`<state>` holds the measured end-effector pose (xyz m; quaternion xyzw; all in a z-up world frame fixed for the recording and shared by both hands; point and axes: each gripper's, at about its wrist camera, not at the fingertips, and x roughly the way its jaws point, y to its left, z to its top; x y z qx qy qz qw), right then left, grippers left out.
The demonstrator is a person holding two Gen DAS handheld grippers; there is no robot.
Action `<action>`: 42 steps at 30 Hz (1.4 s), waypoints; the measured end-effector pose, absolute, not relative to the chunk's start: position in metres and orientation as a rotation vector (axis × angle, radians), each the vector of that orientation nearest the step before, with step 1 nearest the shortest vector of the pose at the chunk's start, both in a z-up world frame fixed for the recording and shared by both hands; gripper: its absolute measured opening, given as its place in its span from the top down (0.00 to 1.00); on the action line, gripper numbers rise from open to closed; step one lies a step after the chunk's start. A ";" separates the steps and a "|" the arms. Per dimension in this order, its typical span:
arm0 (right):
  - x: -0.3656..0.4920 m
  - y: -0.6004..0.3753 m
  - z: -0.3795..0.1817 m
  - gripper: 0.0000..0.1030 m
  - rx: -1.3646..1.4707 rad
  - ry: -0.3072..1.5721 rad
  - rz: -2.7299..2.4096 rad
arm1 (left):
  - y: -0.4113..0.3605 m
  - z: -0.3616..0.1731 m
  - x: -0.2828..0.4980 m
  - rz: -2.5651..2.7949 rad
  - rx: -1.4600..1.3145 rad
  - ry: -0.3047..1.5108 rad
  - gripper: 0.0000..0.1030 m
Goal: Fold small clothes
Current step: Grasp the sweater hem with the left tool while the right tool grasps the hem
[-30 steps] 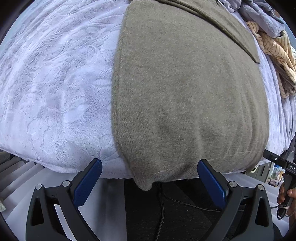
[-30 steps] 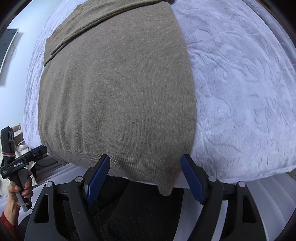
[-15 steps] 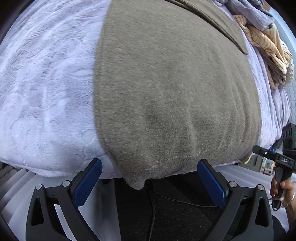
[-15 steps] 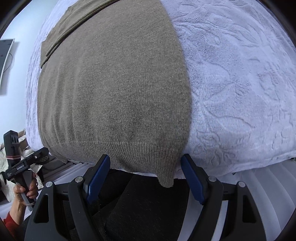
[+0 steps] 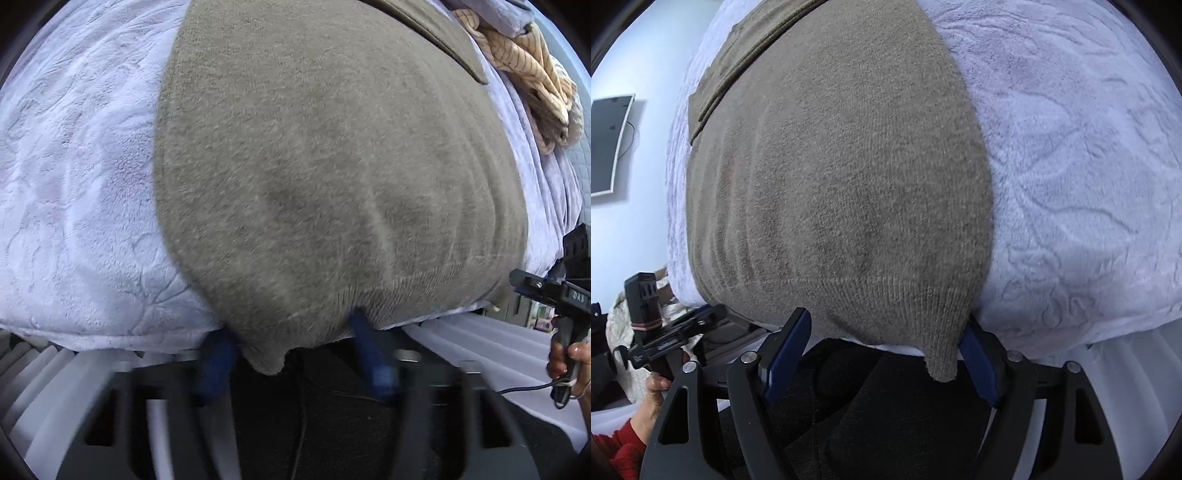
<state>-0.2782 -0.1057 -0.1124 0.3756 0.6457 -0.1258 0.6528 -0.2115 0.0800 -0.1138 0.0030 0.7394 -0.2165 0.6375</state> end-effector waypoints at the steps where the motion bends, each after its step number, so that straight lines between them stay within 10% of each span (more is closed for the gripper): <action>1: -0.280 -0.105 -0.112 0.63 0.866 1.462 -0.286 | 0.084 -0.112 -0.213 -0.518 -0.010 1.690 0.78; 2: -0.282 -0.105 -0.112 0.87 0.875 1.467 -0.298 | 0.087 -0.109 -0.213 -0.544 -0.040 1.690 0.82; 25: -0.144 -0.181 -0.034 0.91 0.926 1.134 -0.164 | 0.083 -0.029 -0.049 -0.507 -0.305 1.373 0.83; 31: -0.120 -0.187 -0.042 0.90 0.761 1.291 -0.184 | 0.075 -0.041 -0.037 -0.419 -0.198 1.421 0.83; 34: -0.120 -0.167 -0.048 0.70 0.607 1.416 -0.115 | 0.064 -0.051 -0.045 -0.425 -0.075 1.475 0.77; 36: -0.121 -0.154 -0.057 0.24 0.543 1.477 -0.080 | 0.053 -0.056 -0.055 -0.432 0.025 1.482 0.43; 37: -0.121 -0.148 -0.062 0.24 0.516 1.498 -0.060 | 0.049 -0.057 -0.058 -0.433 0.057 1.475 0.24; 42: -0.113 -0.126 -0.075 0.24 0.375 1.553 -0.021 | 0.016 -0.054 -0.072 -0.548 0.216 1.449 0.22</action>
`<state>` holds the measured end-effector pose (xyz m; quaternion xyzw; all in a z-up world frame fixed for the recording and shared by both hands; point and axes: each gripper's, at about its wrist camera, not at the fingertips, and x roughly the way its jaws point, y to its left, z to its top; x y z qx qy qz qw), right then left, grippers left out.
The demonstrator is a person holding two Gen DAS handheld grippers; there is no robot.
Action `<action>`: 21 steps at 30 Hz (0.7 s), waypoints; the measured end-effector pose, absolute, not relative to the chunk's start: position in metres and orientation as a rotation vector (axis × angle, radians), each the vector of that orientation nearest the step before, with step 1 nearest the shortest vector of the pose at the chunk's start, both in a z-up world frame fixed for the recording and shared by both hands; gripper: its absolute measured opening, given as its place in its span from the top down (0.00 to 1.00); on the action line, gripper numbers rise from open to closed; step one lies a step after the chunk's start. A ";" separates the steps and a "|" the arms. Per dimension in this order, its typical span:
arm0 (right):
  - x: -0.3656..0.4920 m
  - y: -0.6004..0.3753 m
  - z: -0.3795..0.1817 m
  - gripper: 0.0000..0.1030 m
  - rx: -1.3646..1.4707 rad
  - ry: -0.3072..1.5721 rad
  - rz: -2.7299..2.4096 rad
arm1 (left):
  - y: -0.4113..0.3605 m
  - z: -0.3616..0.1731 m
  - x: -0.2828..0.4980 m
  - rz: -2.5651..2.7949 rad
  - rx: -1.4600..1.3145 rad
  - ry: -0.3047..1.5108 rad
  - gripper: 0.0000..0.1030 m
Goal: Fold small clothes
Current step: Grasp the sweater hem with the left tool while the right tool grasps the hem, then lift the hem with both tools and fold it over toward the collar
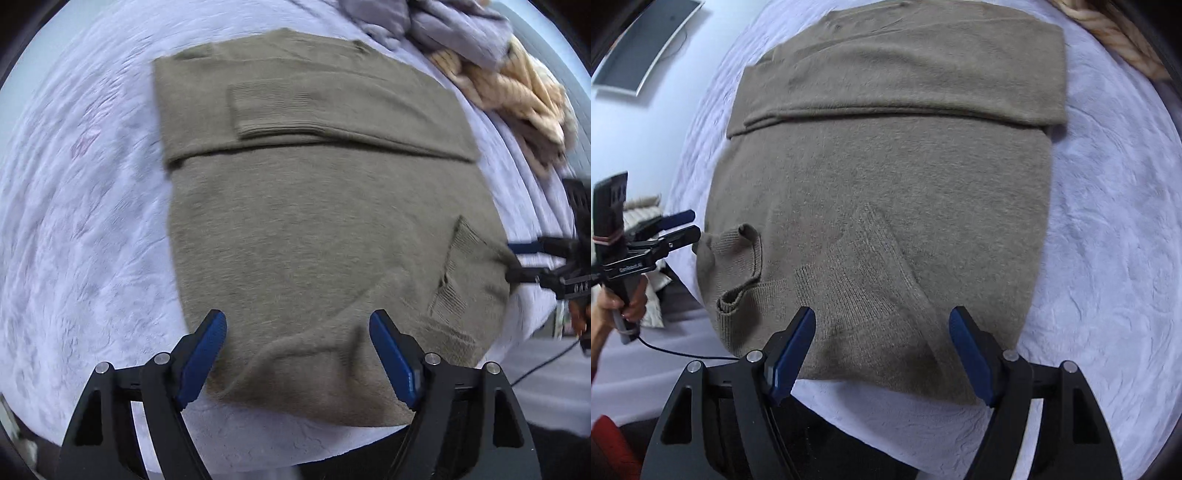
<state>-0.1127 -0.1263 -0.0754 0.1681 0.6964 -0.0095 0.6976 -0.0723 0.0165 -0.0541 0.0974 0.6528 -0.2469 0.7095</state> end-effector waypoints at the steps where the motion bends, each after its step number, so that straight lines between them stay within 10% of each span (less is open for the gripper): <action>1: -0.109 -0.124 -0.075 0.24 0.357 1.552 -0.017 | 0.008 -0.052 -0.074 -0.582 0.250 1.440 0.22; 13: -0.076 -0.108 -0.100 0.26 0.218 1.643 0.065 | -0.072 -0.086 -0.098 -0.860 0.534 1.507 0.27; 16: -0.077 -0.094 -0.110 0.63 0.127 1.693 0.067 | -0.069 -0.090 -0.101 -0.875 0.531 1.520 0.73; 17: -0.078 -0.090 -0.111 0.89 0.080 1.708 0.064 | -0.065 -0.091 -0.101 -0.875 0.528 1.522 0.90; 21: -0.084 -0.077 -0.091 0.94 -0.096 1.653 0.044 | -0.044 -0.072 -0.092 -0.853 0.394 1.489 0.90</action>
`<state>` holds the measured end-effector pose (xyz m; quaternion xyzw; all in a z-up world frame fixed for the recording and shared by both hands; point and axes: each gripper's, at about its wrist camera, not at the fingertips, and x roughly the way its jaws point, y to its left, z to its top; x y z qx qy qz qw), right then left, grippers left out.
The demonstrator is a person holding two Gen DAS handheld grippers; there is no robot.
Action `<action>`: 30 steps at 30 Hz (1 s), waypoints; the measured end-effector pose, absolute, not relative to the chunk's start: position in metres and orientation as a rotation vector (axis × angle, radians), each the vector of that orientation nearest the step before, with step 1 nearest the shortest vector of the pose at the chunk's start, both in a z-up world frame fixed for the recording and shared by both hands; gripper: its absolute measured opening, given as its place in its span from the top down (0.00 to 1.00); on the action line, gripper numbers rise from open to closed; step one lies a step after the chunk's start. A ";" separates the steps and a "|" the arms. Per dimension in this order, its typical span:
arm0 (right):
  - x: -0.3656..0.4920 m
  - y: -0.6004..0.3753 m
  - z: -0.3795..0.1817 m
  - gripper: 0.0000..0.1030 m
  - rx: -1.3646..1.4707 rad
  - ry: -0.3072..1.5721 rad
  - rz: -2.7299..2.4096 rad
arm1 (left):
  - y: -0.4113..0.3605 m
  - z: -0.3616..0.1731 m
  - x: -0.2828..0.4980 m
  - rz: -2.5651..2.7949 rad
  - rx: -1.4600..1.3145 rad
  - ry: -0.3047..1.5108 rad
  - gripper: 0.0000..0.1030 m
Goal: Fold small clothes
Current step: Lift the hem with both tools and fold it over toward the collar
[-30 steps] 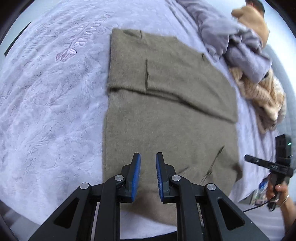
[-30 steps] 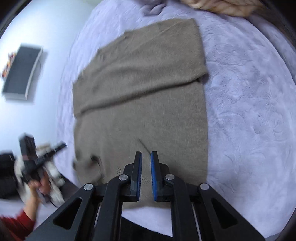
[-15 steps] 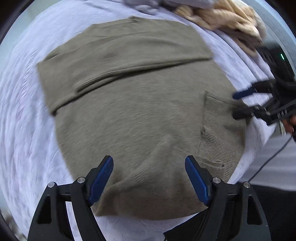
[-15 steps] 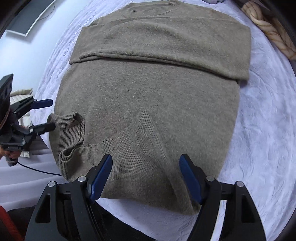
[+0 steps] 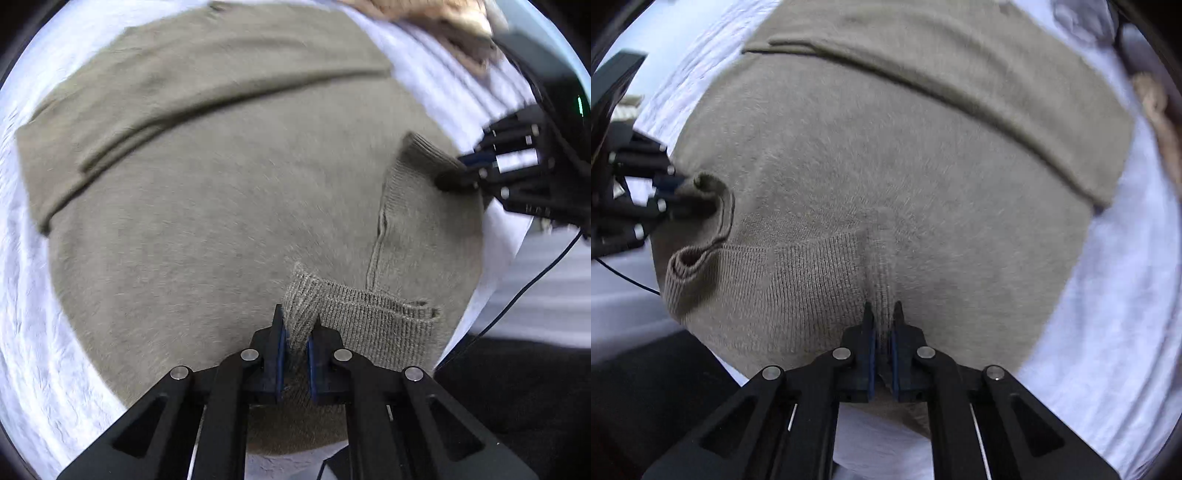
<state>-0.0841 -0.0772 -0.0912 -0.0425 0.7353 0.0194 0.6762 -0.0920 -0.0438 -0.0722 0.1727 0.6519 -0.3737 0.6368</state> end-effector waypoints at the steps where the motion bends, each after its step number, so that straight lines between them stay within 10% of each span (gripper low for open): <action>1: -0.084 -0.076 -0.085 0.94 -0.123 1.637 0.031 | -0.037 -0.064 -0.086 -0.837 0.348 1.473 0.90; 18: 0.021 -0.164 -0.008 0.94 -0.235 1.306 -0.244 | 0.002 0.002 0.090 -0.495 -0.031 1.168 0.90; 30: 0.108 -0.219 -0.067 0.94 -0.152 1.319 -0.308 | -0.029 -0.067 0.182 -0.339 0.012 1.190 0.90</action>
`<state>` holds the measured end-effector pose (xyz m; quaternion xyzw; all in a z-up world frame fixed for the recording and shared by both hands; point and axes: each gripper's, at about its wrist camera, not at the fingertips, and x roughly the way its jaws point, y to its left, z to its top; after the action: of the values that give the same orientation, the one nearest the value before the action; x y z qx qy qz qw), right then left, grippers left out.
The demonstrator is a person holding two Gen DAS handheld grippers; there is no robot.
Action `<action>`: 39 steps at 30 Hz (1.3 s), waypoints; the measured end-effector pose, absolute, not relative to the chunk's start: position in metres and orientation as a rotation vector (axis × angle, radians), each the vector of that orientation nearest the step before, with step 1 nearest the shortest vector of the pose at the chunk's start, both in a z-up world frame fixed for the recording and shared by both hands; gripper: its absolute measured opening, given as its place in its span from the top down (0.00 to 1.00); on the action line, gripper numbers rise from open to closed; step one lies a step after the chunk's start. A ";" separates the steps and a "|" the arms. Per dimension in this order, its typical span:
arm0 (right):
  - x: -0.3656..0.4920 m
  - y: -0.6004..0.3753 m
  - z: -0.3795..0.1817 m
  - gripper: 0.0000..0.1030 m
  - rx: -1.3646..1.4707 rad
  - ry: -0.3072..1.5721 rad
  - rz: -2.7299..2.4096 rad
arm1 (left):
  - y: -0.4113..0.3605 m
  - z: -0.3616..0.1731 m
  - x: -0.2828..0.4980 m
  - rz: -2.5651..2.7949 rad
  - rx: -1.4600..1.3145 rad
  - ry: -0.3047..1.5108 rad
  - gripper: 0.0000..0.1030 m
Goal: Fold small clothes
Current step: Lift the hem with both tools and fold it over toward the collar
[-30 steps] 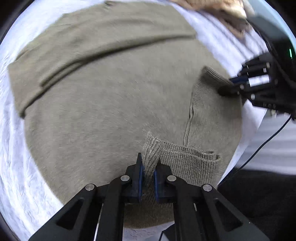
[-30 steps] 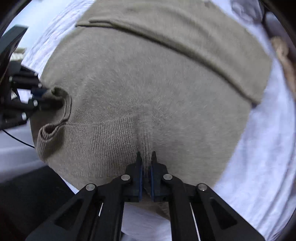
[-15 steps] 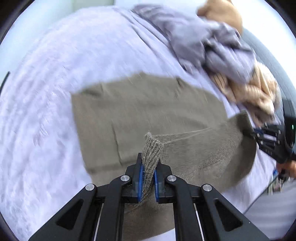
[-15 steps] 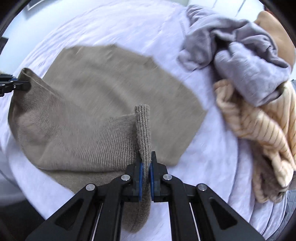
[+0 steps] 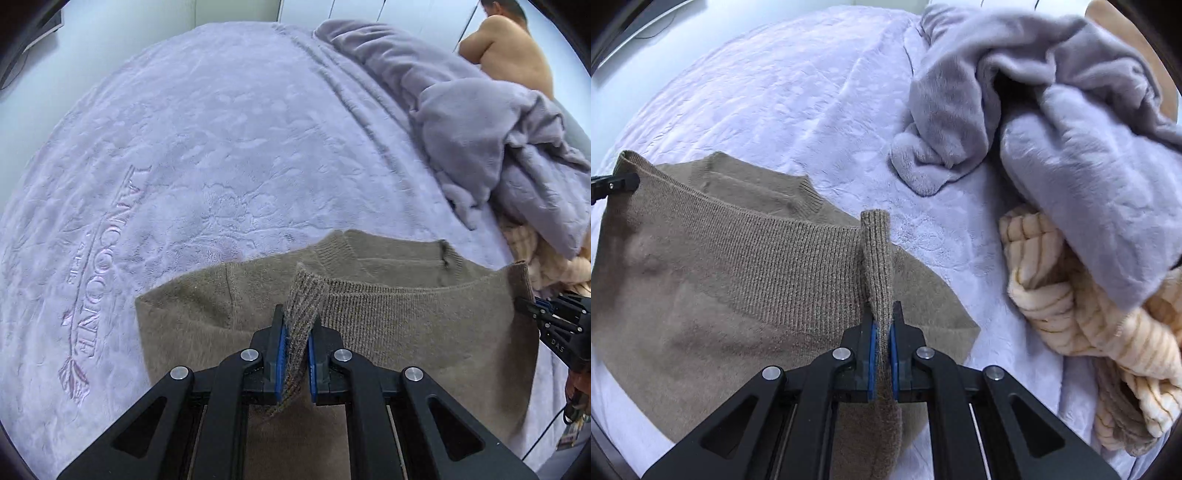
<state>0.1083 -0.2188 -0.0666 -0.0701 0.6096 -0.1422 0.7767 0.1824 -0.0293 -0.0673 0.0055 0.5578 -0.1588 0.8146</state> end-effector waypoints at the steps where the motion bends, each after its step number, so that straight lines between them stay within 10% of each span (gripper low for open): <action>1: 0.111 -0.223 -0.075 0.94 -0.138 1.331 -0.310 | -0.029 -0.075 0.185 -0.327 0.013 1.205 0.90; 30: 0.119 -0.266 -0.112 0.93 0.119 1.363 -0.360 | -0.011 -0.095 0.206 -0.181 -0.025 1.240 0.90; 39: 0.093 -0.288 -0.086 0.57 0.259 1.354 -0.352 | 0.003 -0.077 0.186 -0.166 -0.021 1.260 0.89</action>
<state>0.0928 -0.2882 -0.0865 0.1188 0.6213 -0.1614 0.7575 0.1864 0.0030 -0.0766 -0.0099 0.5884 -0.0775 0.8048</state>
